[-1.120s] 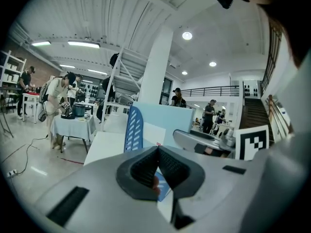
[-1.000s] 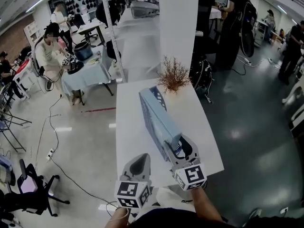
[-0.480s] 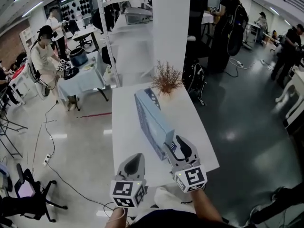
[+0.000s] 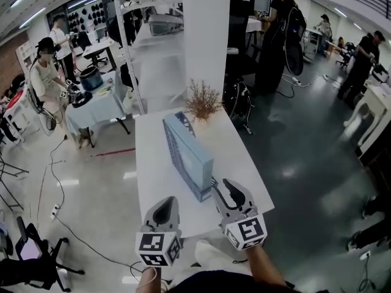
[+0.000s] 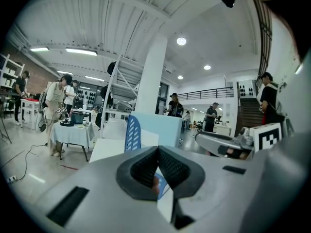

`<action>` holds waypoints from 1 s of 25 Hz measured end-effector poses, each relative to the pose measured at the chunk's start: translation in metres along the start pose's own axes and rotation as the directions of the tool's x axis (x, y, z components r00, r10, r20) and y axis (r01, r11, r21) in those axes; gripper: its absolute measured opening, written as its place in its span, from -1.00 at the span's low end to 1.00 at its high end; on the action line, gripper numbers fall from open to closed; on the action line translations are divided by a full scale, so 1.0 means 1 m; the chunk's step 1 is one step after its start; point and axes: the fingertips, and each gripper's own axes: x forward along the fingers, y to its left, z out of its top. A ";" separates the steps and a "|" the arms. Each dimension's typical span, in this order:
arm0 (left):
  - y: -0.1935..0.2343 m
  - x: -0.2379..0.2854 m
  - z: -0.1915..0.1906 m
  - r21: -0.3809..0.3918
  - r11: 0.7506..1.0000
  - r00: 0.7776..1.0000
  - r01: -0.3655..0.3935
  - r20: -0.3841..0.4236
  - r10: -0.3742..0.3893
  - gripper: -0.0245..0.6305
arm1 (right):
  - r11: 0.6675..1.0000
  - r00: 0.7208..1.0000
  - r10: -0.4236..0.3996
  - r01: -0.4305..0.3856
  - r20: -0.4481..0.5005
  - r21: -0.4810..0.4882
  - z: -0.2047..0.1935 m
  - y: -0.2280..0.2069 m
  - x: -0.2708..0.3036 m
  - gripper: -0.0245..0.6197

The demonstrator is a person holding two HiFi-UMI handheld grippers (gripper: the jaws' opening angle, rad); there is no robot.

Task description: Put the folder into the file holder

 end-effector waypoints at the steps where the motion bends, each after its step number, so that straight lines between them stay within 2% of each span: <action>1: -0.002 -0.003 0.000 0.001 1.000 1.000 0.001 0.001 -0.001 -0.91 | 1.000 1.000 -0.005 0.005 -0.003 -0.002 0.000 0.001 -0.005 -0.50; 9: -0.010 -0.029 -0.006 0.000 1.000 1.000 -0.010 0.021 0.010 -0.91 | 0.999 0.999 -0.044 0.044 -0.018 -0.032 0.001 0.010 -0.038 -0.63; 16: -0.012 -0.051 -0.001 0.027 1.000 0.999 0.000 0.038 -0.001 -0.91 | 0.996 0.997 -0.082 0.081 -0.013 -0.027 0.009 0.019 -0.057 -0.89; 21: -0.015 -0.070 0.002 0.044 0.999 0.999 0.004 0.053 -0.007 -0.91 | 0.994 0.995 -0.102 0.102 -0.010 -0.028 0.017 0.025 -0.071 -0.92; 25: -0.017 -0.084 0.003 0.061 0.998 0.997 -0.001 0.071 -0.004 -0.91 | 0.992 0.993 -0.121 0.121 -0.015 0.032 0.019 0.028 -0.080 -0.92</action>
